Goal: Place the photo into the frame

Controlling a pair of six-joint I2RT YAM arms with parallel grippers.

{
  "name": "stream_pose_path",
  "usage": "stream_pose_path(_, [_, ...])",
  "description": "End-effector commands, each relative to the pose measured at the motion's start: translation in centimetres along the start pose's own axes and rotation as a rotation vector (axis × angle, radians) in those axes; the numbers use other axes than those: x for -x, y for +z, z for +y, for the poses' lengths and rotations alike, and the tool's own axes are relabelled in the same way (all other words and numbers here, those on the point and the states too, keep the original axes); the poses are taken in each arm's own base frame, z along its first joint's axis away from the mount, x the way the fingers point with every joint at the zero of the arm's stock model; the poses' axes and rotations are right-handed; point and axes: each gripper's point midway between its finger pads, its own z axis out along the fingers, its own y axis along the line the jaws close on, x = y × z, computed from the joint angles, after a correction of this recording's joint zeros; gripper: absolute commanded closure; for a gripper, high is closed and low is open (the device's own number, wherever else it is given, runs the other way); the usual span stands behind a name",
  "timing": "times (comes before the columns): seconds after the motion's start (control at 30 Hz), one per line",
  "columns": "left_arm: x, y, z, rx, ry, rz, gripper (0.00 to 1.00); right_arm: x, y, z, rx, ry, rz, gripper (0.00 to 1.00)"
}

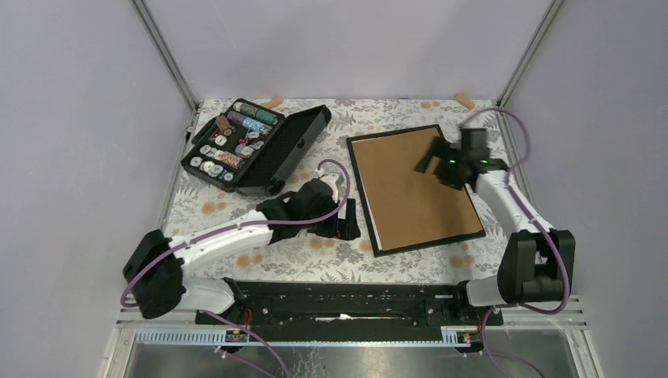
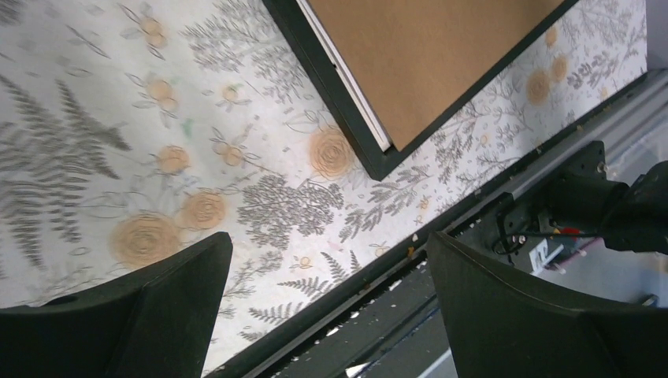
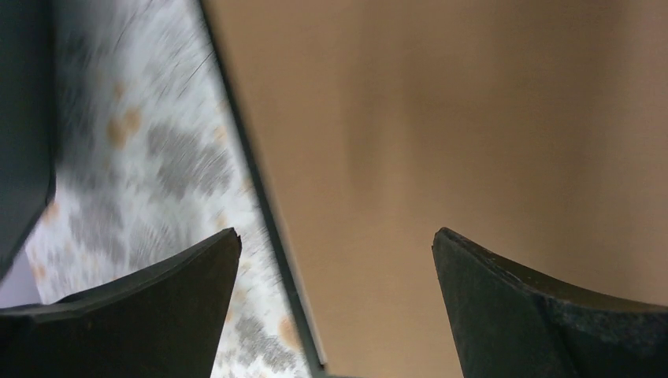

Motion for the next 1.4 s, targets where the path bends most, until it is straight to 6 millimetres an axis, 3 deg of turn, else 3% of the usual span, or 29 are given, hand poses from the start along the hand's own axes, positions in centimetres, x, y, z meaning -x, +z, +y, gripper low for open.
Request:
stream_pose_path(0.0, [-0.6,2.2,-2.9,-0.15,-0.057,0.061,0.01,-0.7,-1.8,-9.8,-0.172,0.171,0.016,0.0])
stream_pose_path(0.1, [-1.6,4.1,-3.5,-0.172,-0.087,0.139,0.01,-0.1,-2.9,-14.8,-0.272,0.259,-0.025,0.03])
stream_pose_path(0.17, [-1.9,5.1,-4.0,-0.196,-0.112,0.182,0.01,0.1,-3.2,-17.0,-0.296,0.314,-0.033,0.05])
stream_pose_path(0.3, [-2.0,7.1,-4.1,-0.198,-0.144,0.22,0.01,0.3,-3.4,-18.8,-0.301,0.351,-0.031,0.1])
stream_pose_path(0.47, [-2.5,8.9,-3.1,-0.202,-0.209,0.281,0.01,-0.1,-3.4,-19.5,-0.33,0.343,-0.006,0.11])
stream_pose_path(0.87, [-2.3,9.7,-3.5,-0.288,-0.247,0.306,0.01,-2.4,-2.0,-20.6,-0.352,0.357,0.064,0.12])
stream_pose_path(1.13, [-1.8,10.4,-4.6,-0.349,-0.249,0.324,0.01,-3.3,-1.1,-19.6,-0.276,0.373,0.091,0.15])
stream_pose_path(1.37, [-1.6,11.3,-4.0,-0.343,-0.26,0.325,0.01,-3.7,-0.9,-17.6,-0.162,0.39,0.093,0.18])
